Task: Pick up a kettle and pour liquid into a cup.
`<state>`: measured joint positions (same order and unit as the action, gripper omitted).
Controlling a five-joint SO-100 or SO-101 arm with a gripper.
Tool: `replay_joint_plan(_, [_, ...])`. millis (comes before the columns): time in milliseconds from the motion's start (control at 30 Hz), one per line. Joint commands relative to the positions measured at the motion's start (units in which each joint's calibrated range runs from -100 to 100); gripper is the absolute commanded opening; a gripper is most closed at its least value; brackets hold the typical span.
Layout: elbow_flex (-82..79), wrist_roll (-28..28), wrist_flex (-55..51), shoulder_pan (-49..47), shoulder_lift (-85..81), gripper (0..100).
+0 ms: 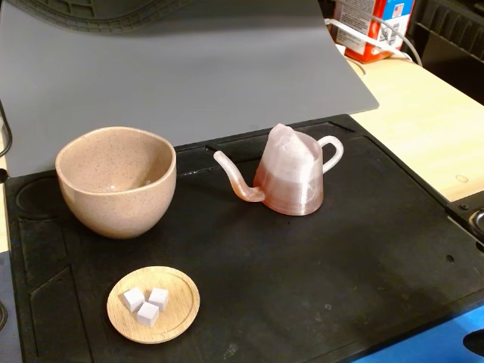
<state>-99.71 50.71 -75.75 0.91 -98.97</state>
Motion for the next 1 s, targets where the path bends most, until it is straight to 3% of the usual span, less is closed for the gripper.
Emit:
replay_joint_plan(0, [-0.1, -0.3, -0.2, -0.1, -0.3, 1])
replay_joint_plan(967, [-0.1, -0.3, -0.2, 0.3, -0.3, 1])
